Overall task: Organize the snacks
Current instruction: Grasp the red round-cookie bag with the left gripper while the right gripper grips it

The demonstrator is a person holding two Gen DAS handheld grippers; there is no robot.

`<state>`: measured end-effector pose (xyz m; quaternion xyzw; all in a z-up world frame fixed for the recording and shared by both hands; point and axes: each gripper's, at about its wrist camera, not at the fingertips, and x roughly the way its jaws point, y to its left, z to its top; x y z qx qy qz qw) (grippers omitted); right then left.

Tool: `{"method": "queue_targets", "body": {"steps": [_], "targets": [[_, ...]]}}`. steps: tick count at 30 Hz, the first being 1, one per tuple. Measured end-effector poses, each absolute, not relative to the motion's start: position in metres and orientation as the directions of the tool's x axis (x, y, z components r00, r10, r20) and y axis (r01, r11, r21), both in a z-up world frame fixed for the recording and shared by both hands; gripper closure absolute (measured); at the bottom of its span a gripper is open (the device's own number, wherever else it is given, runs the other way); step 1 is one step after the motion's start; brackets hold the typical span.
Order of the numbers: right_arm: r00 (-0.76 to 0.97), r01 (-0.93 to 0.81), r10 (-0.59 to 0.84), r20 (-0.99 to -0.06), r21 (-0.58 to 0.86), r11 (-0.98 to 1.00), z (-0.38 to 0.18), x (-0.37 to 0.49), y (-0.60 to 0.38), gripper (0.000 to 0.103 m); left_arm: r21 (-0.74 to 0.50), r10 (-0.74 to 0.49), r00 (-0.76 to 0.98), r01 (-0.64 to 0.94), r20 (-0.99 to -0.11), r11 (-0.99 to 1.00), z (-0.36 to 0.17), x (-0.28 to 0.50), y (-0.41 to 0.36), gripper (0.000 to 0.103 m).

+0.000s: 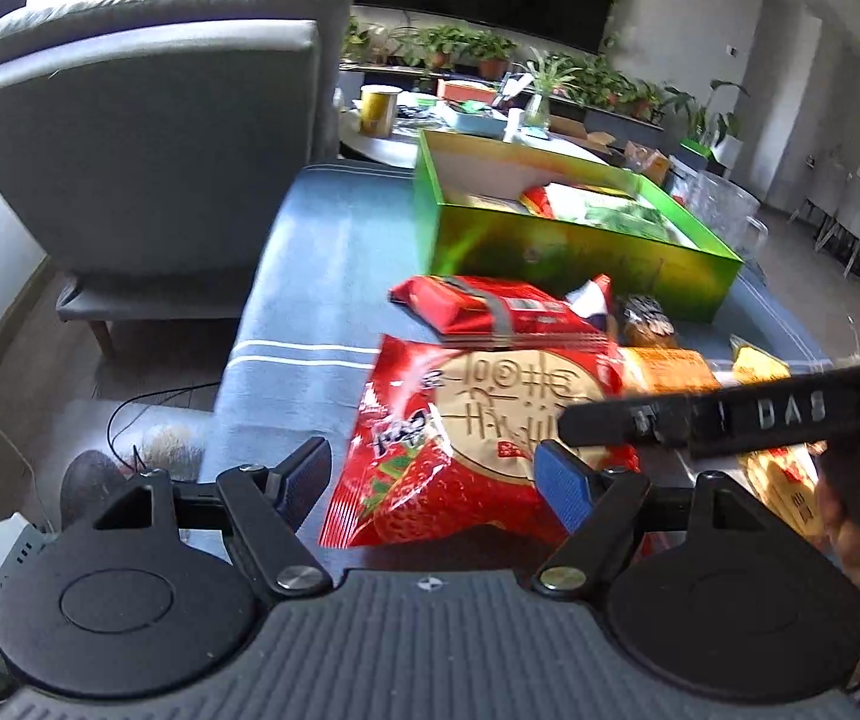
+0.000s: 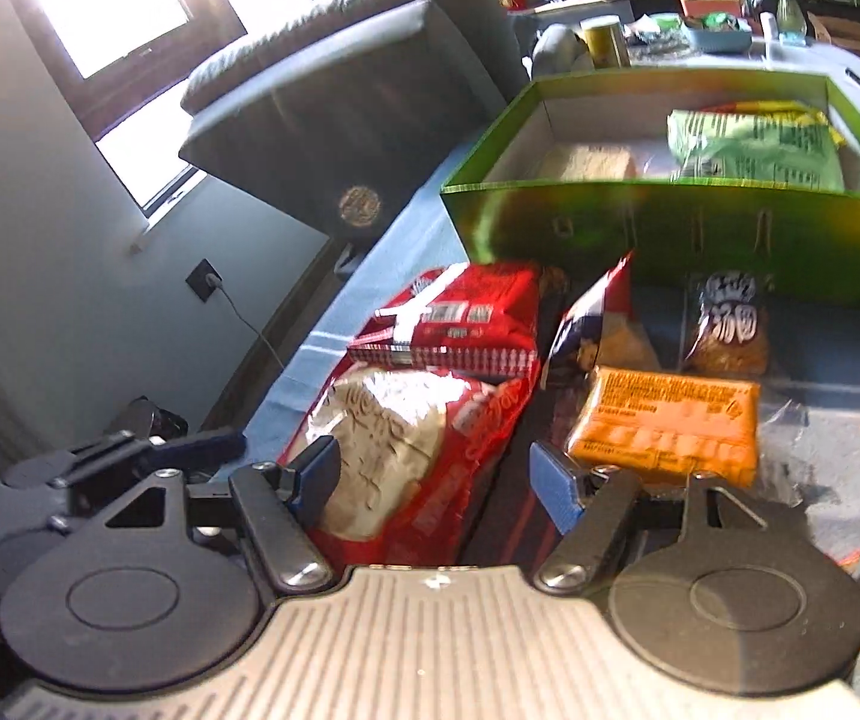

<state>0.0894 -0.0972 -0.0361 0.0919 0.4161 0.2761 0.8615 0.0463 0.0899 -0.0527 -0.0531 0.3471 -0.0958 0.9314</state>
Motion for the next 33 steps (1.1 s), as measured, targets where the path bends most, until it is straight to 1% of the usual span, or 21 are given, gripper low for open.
{"method": "queue_targets", "body": {"steps": [2, 5, 8, 10, 13, 16, 17, 19, 20, 22, 26, 28, 33], "targets": [[0.49, -0.386, 0.547, -0.679, 0.394, 0.834, -0.04, 0.091, -0.096, 0.039, -0.163, -0.217, 0.74, 0.146, -0.636, 0.976, -0.056, 0.05, 0.092, 0.023], [0.474, -0.367, 0.55, -0.688, 0.413, 0.834, -0.045, 0.094, -0.096, 0.039, -0.173, -0.223, 0.726, 0.144, -0.651, 0.974, -0.068, 0.057, 0.092, 0.02], [0.478, -0.356, 0.526, -0.703, 0.393, 0.848, -0.048, 0.092, -0.095, 0.039, -0.208, -0.242, 0.721, 0.138, -0.649, 0.968, -0.074, 0.058, 0.092, 0.02], [0.473, -0.35, 0.524, -0.708, 0.395, 0.85, -0.049, 0.092, -0.096, 0.039, -0.211, -0.244, 0.721, 0.138, -0.648, 0.968, -0.073, 0.057, 0.092, 0.021], [0.471, -0.347, 0.524, -0.709, 0.397, 0.85, -0.049, 0.092, -0.097, 0.039, -0.224, -0.272, 0.713, 0.163, -0.646, 0.961, -0.065, 0.053, 0.095, 0.025], [0.483, -0.347, 0.516, -0.708, 0.386, 0.855, -0.046, 0.09, -0.098, 0.039, -0.283, -0.316, 0.743, 0.176, -0.591, 0.943, -0.049, 0.048, 0.109, 0.026], [0.488, -0.346, 0.51, -0.708, 0.379, 0.858, -0.046, 0.092, -0.097, 0.039, -0.288, -0.311, 0.76, 0.169, -0.571, 0.943, -0.044, 0.048, 0.116, 0.026], [0.489, -0.341, 0.511, -0.707, 0.384, 0.858, -0.046, 0.093, -0.098, 0.039, -0.263, -0.26, 0.788, 0.129, -0.558, 0.956, -0.037, 0.051, 0.124, 0.026], [0.487, -0.337, 0.512, -0.707, 0.389, 0.858, -0.046, 0.094, -0.098, 0.039, -0.246, -0.231, 0.795, 0.106, -0.56, 0.963, -0.037, 0.055, 0.127, 0.026], [0.488, -0.337, 0.512, -0.707, 0.388, 0.858, -0.047, 0.093, -0.099, 0.039, -0.235, -0.217, 0.785, 0.094, -0.58, 0.967, -0.041, 0.064, 0.129, 0.026], [0.49, -0.338, 0.51, -0.707, 0.385, 0.859, -0.046, 0.093, -0.097, 0.039, -0.247, -0.271, 0.719, 0.141, -0.64, 0.959, -0.062, 0.075, 0.119, 0.025], [0.488, -0.34, 0.513, -0.706, 0.388, 0.857, -0.046, 0.094, -0.097, 0.039, -0.261, -0.283, 0.73, 0.147, -0.622, 0.954, -0.069, 0.073, 0.116, 0.025], [0.481, -0.316, 0.525, -0.702, 0.42, 0.851, -0.05, 0.099, -0.103, 0.039, -0.308, -0.334, 0.699, 0.169, -0.632, 0.936, -0.07, 0.068, 0.113, 0.025]]}}
